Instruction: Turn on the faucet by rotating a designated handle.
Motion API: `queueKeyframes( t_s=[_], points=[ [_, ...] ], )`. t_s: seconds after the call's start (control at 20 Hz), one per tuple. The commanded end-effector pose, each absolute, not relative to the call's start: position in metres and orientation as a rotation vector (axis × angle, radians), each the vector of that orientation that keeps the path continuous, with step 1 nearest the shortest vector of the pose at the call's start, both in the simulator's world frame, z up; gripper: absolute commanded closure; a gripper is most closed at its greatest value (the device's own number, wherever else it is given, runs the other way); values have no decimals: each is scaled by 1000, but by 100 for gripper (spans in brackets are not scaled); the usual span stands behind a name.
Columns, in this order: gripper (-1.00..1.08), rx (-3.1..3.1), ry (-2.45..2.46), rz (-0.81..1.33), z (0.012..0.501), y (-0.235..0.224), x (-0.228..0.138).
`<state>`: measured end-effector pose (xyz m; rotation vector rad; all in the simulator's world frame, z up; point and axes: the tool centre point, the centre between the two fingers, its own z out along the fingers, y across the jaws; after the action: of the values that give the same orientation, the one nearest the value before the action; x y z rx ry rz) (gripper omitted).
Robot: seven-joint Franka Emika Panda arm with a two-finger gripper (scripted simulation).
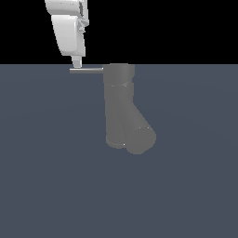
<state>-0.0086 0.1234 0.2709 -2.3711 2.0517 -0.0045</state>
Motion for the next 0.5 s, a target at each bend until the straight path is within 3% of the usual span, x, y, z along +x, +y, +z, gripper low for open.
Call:
queueKeyframes(
  t_s=[0.0,0.45],
  points=[
    [108,-2374,2058,0,271,121,-19],
    [108,-2374,2058,0,271,115,-45]
  ],
)
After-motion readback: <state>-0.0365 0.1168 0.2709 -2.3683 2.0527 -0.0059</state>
